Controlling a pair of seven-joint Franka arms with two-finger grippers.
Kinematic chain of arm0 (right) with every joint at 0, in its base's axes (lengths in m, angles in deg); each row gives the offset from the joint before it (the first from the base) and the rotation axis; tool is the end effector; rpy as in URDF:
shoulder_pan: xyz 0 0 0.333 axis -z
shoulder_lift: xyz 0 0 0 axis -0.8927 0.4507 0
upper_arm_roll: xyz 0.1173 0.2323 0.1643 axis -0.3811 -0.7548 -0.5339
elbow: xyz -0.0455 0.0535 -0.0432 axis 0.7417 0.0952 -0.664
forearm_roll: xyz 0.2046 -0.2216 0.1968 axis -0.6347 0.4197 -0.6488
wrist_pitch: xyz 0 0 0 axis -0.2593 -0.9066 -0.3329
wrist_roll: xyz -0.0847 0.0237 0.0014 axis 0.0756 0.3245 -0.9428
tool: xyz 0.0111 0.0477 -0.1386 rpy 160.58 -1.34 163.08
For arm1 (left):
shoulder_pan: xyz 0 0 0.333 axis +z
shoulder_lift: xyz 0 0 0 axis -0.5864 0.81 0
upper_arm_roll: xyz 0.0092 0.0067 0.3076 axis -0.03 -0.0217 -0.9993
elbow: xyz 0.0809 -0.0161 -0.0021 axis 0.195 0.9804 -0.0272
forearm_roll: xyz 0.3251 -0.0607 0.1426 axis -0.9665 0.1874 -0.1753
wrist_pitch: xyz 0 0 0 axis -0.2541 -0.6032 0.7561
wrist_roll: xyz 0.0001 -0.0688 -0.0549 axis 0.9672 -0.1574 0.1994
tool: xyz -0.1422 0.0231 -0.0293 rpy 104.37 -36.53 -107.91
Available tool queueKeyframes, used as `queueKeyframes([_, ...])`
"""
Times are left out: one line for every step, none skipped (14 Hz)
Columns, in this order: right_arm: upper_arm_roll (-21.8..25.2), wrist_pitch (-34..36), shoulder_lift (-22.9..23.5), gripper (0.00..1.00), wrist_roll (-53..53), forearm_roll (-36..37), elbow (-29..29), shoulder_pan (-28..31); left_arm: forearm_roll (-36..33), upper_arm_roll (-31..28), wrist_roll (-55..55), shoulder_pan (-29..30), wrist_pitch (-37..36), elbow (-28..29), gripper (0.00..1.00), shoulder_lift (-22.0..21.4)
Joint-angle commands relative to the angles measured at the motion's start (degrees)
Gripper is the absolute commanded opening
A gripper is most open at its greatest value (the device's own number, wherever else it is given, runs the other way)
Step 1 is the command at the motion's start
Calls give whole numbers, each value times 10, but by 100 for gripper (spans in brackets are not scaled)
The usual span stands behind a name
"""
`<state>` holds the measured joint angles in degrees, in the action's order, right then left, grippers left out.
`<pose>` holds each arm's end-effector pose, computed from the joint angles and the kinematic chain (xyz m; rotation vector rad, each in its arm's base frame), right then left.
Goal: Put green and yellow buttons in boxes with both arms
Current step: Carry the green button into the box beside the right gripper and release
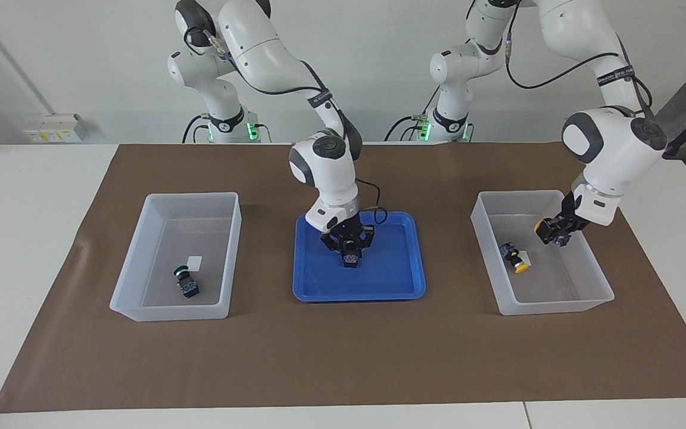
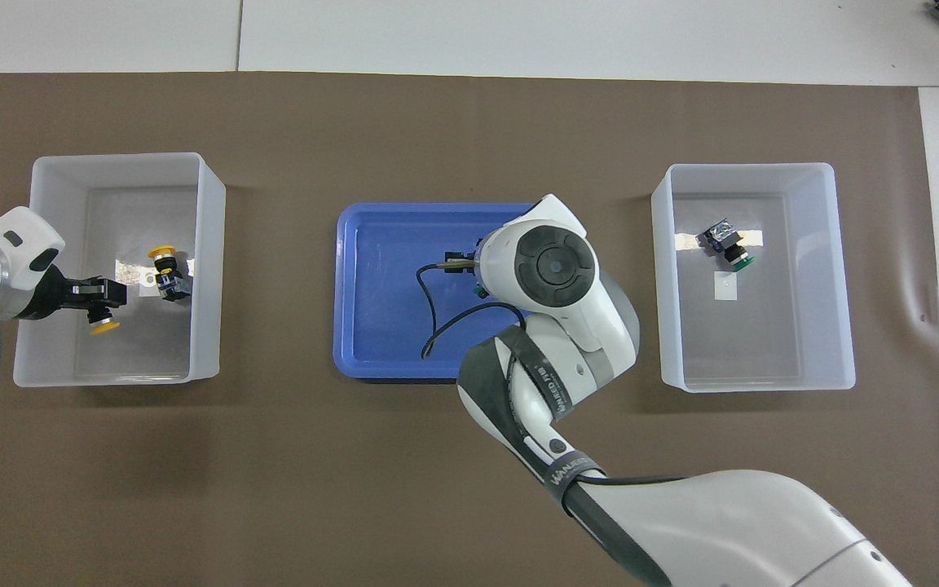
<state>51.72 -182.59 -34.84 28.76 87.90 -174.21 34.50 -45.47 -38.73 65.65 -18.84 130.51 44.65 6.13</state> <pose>0.5757 0.3148 0.3426 -3.0153 0.0157 -0.3379 0.5293 0.0781 0.3120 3.0848 -0.0121 0.0543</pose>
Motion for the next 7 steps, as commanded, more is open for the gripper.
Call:
queueKeyframes([-9,90,-82,0,-136,6,-14,74,-3,3,-24,9,38,42,17,-15])
queueKeyframes([-8,126,-102,0,-205,5,-18,100,-3,3,-24,7,39,40,49,-14])
queueKeyframes([-9,152,-115,0,-277,4,-20,135,-3,3,-24,6,38,35,69,-11])
queueKeyframes([-9,170,-125,0,-338,1,-21,161,-3,3,-24,3,32,22,74,-10])
queueKeyframes([-9,190,-133,0,-392,-1,-23,186,-3,3,-25,2,17,0,76,1])
queueKeyframes([-9,198,-138,0,-435,-4,-36,212,-5,3,-25,0,-9,-32,78,6])
queueKeyframes([-9,190,-150,0,-472,-5,-68,229,-10,3,-25,-1,-44,-70,81,18])
